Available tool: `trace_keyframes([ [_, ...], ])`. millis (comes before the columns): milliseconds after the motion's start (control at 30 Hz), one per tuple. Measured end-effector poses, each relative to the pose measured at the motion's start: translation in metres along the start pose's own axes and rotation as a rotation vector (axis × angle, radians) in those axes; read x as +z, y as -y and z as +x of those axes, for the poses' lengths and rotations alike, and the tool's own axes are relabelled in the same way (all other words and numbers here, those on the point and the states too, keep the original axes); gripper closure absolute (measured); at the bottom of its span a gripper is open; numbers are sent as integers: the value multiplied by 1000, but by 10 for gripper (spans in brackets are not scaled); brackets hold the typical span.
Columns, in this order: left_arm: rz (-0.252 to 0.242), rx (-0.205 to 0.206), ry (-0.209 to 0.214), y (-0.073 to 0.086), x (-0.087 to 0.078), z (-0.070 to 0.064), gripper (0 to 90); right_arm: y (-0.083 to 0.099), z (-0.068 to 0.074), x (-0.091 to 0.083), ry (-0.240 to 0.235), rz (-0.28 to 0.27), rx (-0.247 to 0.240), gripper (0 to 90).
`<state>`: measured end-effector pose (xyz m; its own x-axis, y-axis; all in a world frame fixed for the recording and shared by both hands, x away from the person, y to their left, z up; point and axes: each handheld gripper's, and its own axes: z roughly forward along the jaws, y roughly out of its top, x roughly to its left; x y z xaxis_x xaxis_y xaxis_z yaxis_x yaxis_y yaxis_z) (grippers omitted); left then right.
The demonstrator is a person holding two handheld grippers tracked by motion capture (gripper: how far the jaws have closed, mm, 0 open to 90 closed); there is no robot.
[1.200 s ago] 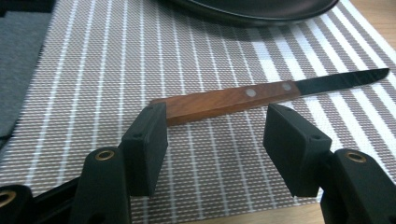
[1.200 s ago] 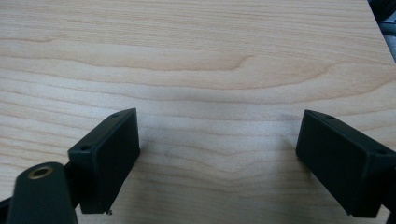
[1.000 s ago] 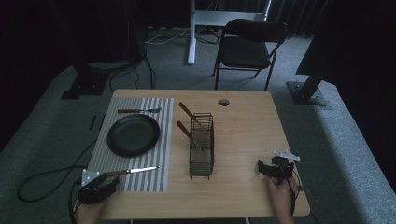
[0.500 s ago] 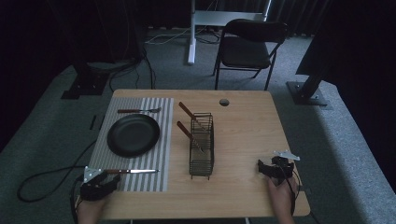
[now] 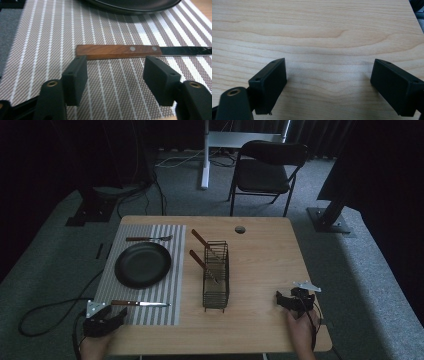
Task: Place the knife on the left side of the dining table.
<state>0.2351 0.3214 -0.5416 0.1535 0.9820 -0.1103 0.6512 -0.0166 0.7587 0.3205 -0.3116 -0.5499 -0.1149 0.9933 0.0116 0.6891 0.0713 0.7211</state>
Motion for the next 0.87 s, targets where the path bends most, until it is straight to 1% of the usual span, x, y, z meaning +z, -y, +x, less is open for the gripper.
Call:
trace_keyframes([
  [33, -2, 3, -17, 1, -1, 0, 294, 0, 0, 0, 0, 0, 0, 125],
  [67, -2, 3, -17, 1, -1, 0, 278, 0, 0, 0, 0, 0, 0, 125],
  [100, -6, 25, -40, 2, -2, 2, 278, 0, 0, 0, 0, 0, 0, 125],
  [133, -6, 37, -36, 2, -1, 3, 235, 0, 0, 0, 0, 0, 0, 125],
  [167, 0, 40, -34, 2, -1, 3, 170, 0, 0, 0, 0, 0, 0, 125],
  [200, 8, 46, -32, 2, 0, 3, 141, 0, 0, 0, 0, 0, 0, 125],
  [233, 17, 52, -37, 2, 1, 2, 90, 0, 0, 0, 0, 0, 0, 125],
  [267, 22, 51, -41, 2, 1, 2, 58, 0, 0, 0, 0, 0, 0, 124],
  [300, 35, 48, -41, 2, 2, 1, 2, 0, 0, 0, 0, 0, 0, 125],
  [367, 38, 40, -37, 2, 2, 2, 1, 0, 0, 0, 0, 0, 0, 125],
  [400, 34, 28, -47, 2, 2, 3, 2, 0, 0, 0, 0, 0, 0, 124],
  [467, 40, 22, -41, 2, 2, 4, 2, 0, 0, 0, 0, 0, 0, 125],
  [500, 37, 13, -46, 2, 2, 4, 2, 0, 0, 0, 0, 0, 0, 125],
  [600, 35, 7, -47, 2, 2, 5, 2, 0, 0, 0, 0, 0, 0, 125],
  [733, 38, 12, -47, 2, 2, 3, 2, 0, 0, 0, 0, 0, 0, 125],
  [800, 44, 18, -49, 3, 2, 3, 2, 0, 0, 0, 0, 0, 0, 124],
  [833, 45, 29, -56, 3, 2, 1, 2, 0, 0, 0, 0, 0, 0, 125],
  [867, 45, 29, -56, 3, 2, 1, 2, 0, 0, 0, 0, 0, 0, 125],
])
